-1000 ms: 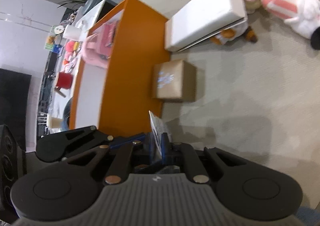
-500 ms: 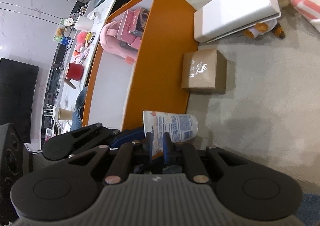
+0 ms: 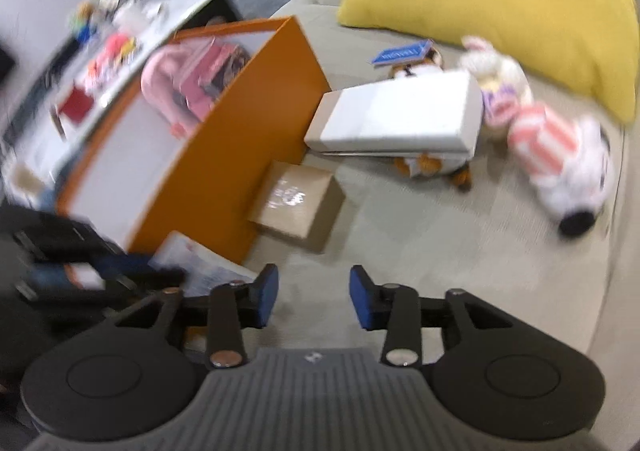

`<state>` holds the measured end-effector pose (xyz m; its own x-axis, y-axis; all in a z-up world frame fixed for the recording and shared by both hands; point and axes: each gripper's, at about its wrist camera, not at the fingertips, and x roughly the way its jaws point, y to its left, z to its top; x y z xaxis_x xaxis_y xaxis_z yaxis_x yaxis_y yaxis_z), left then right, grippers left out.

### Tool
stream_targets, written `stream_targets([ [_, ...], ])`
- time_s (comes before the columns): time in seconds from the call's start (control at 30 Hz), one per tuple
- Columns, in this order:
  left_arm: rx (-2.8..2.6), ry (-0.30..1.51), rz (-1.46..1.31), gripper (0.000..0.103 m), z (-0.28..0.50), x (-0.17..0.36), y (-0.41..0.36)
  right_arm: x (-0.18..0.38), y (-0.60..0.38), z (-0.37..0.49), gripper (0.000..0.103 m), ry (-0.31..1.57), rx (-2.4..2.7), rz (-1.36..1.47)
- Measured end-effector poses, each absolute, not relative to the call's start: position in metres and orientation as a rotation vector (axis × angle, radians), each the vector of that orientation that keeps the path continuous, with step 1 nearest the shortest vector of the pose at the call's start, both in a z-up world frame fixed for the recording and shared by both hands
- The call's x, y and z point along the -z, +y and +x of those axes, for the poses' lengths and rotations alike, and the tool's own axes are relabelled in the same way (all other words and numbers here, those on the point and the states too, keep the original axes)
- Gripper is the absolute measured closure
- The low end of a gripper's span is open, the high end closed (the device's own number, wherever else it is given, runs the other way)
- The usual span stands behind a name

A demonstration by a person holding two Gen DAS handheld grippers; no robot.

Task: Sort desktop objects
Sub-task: 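Lift the lotion tube with the left gripper while the right gripper grasps the brown kraft box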

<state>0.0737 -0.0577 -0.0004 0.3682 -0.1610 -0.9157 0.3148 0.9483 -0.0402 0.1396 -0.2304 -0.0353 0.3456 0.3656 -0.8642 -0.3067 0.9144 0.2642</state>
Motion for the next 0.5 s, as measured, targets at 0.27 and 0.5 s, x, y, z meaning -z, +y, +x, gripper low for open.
stream_targets([
  [0.27,0.347,1.101,0.127,0.098,0.076,-0.037,-0.047,0.039,-0.199,0.155,0.034,1.071,-0.588,-0.301],
  [0.5,0.403,1.053,0.035,0.098,0.081,-0.083,-0.017,0.037,-0.169,0.164,0.022,1.007,-0.737,-0.574],
])
